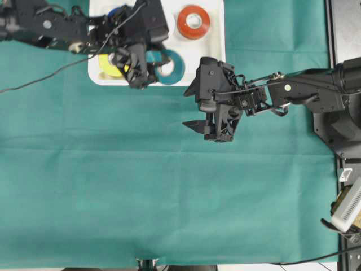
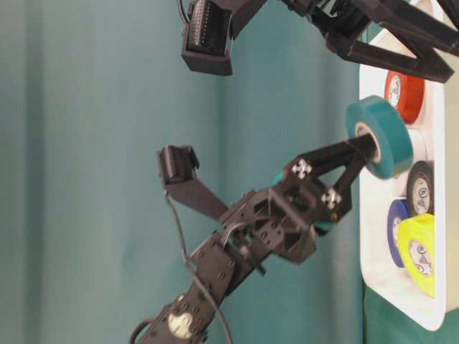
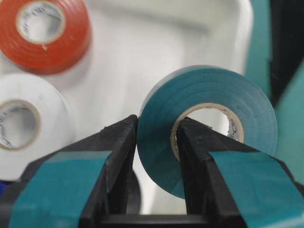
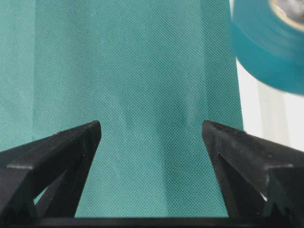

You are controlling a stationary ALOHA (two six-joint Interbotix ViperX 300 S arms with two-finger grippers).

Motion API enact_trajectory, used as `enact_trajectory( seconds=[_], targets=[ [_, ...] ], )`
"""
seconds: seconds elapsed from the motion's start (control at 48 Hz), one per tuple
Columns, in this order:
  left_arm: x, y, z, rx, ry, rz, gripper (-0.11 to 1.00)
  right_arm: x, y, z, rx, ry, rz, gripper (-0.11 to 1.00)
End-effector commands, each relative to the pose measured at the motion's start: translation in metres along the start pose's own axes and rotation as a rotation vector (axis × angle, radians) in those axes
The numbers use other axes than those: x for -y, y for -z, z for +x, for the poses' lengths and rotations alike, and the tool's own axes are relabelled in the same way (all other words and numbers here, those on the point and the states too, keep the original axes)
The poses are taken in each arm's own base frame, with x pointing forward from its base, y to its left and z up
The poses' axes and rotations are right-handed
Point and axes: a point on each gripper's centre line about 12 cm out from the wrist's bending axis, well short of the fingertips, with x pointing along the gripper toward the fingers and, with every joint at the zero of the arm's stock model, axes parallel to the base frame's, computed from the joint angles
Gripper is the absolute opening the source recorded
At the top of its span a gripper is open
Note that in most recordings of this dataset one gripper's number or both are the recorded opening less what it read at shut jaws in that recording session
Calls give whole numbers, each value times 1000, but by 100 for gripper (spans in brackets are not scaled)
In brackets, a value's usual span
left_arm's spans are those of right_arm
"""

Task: Put the tape alternately from left to right into the white case.
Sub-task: 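Lift the teal roll and carry it into the white tray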

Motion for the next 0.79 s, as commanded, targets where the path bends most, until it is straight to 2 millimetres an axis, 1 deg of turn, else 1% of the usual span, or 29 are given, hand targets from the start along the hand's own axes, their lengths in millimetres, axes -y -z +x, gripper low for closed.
enact_trajectory(
  seconds=[0.0,0.25,0.459,0.688,0.73,0.771],
  targets=[
    [-10,-21,-1,67,-15,-13,24,-4,-8,-3,29,-13,-5,73],
    [-23,-22,11,71,-36,-30,24,-4,-9,-3,31,-13,-5,73],
    [-25,-21,15,76,-39,-24,24,-4,-9,-3,31,-13,-5,73],
    [-25,-19,15,68,-42,62,24,-4,-10,-3,32,-14,-6,73],
    [-25,-20,15,70,-43,66,25,-4,-10,-3,32,-15,-7,73],
    [-25,-20,15,70,-42,65,29,-4,-10,-3,32,-14,-6,73]
  ],
)
